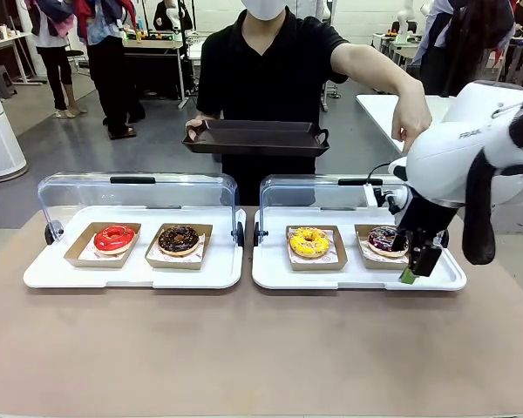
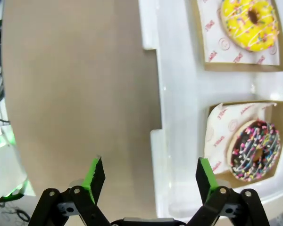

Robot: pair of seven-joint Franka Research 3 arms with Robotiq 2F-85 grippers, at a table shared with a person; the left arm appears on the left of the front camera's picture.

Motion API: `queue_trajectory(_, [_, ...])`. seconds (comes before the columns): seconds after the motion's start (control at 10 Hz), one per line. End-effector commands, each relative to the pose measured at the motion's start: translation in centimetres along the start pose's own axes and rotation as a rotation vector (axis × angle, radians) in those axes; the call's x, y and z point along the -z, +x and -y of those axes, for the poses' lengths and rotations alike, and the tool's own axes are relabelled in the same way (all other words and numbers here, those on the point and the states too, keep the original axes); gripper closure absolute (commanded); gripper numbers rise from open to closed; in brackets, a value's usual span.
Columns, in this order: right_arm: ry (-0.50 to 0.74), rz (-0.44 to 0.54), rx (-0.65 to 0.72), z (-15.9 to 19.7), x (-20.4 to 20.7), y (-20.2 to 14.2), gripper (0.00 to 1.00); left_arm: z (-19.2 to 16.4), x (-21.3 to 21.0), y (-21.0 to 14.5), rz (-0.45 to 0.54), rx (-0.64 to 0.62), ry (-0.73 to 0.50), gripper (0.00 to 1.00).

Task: Provide the desired donut to the person.
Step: Pick up and lift the Paper togo box containing the Donut pointed at by the person.

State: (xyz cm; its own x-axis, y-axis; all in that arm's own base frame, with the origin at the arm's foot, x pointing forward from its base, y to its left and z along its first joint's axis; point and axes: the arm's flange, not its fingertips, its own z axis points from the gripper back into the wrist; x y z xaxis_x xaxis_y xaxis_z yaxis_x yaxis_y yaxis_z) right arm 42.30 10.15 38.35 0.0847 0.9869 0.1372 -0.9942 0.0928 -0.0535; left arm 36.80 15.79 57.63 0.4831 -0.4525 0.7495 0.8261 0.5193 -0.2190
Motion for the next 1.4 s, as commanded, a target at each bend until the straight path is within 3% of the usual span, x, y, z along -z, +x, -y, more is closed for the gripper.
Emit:
queue_trajectory(0.0, [-0.009,0.052,0.001,1.3,1.5,1.1,0.0,0.1,0.0,0.0,0.012,0.007,-0.008,0.0])
queue_trajectory(0.3, [-0.047,0.018,0.092,2.0,2.4,1.4,0.0,0.1,0.0,0.0,0.012,0.007,-0.008,0.0])
queue_trajectory(0.4, [-0.011,0.025,0.017,1.3,2.1,1.2,0.0,0.1,0.0,0.0,0.012,0.007,-0.008,0.0])
queue_trajectory(1.3, [-0.049,-0.016,0.043,3.7,4.7,2.5,0.0,0.1,0.0,0.0,0.012,0.007,-0.008,0.0])
